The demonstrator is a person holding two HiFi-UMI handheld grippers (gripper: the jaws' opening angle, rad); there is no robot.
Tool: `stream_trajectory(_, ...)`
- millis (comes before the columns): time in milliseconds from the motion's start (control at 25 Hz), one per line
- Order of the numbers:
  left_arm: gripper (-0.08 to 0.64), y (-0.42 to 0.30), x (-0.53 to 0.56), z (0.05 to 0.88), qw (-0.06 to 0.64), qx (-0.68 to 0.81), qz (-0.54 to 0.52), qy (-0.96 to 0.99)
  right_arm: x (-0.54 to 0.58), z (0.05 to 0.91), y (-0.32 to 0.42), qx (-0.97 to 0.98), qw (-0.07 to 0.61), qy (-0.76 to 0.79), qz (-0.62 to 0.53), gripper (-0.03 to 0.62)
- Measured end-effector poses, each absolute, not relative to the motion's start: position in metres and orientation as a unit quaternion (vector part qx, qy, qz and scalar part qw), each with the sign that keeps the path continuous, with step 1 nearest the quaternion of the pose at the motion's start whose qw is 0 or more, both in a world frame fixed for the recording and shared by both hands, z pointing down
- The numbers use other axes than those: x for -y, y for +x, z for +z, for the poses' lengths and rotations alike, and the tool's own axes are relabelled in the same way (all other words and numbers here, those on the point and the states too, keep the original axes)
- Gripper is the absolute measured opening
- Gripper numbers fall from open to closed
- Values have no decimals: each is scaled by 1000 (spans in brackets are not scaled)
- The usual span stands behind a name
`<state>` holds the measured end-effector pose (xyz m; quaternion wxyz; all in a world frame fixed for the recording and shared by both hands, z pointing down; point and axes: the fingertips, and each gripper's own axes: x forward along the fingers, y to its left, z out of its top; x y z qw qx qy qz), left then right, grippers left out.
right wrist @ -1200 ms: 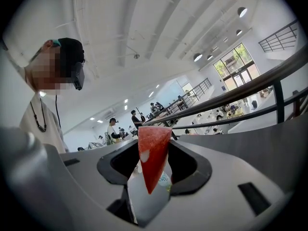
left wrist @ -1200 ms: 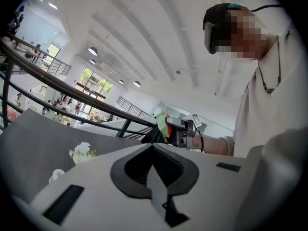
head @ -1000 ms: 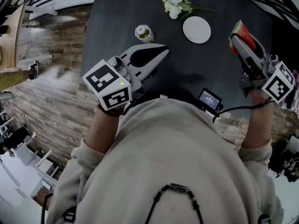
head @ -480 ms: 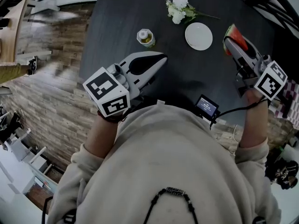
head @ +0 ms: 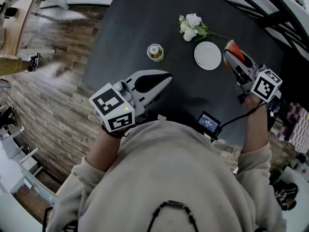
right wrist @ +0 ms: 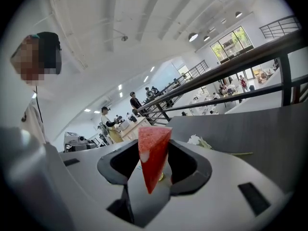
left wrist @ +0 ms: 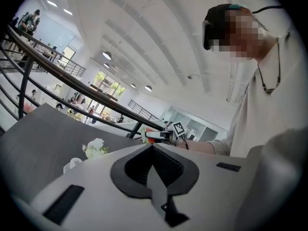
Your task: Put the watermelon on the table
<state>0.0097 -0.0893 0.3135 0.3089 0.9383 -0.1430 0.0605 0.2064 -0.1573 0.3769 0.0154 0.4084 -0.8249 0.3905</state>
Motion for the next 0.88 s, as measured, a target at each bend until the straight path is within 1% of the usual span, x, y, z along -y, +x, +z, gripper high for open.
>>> stream_trajectory(480, -3, -9, 91, 320, 323, 172, 55, 929, 162, 461, 209, 793, 98, 411, 439, 196)
stream_trajectory(880, -3, -11, 86, 331, 331, 171, 55, 927, 159, 524, 210, 763, 141, 415, 475, 196)
